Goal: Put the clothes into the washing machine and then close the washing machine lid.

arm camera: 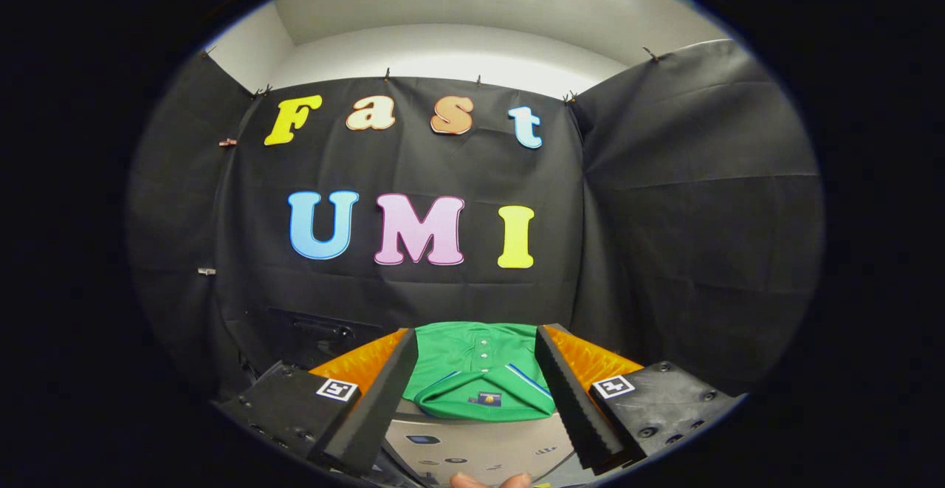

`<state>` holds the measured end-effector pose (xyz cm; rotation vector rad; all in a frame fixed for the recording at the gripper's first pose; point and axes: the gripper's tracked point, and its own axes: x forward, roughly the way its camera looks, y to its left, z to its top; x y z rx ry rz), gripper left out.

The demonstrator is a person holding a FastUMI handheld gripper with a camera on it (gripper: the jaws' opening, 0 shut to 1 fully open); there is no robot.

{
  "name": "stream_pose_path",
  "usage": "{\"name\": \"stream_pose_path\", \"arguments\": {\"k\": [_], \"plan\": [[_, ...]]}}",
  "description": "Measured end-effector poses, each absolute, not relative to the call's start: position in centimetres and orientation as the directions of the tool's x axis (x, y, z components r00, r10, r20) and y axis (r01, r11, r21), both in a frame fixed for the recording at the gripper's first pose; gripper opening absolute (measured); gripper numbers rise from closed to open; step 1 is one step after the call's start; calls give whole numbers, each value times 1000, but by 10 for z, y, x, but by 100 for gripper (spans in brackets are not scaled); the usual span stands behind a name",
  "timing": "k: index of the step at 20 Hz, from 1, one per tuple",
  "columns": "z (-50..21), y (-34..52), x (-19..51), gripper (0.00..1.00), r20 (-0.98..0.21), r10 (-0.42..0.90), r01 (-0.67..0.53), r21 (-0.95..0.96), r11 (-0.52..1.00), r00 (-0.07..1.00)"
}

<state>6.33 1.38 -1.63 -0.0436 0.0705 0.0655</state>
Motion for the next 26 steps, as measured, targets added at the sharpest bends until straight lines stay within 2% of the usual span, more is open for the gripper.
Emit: {"name": "stream_pose_path", "arguments": {"k": [5, 10, 15, 20, 26], "plan": [[-26, 15, 126, 99, -172, 80, -93, -66, 993, 982], [-61, 25, 185, 99, -336, 104, -124, -37, 992, 936], [-107, 27, 233, 100, -504, 74, -110, -43, 993, 860], [-153, 21, 266, 100, -637, 34, -84, -48, 995, 770], [-206, 13, 270, 100, -762, 10, -74, -49, 996, 647]]}}
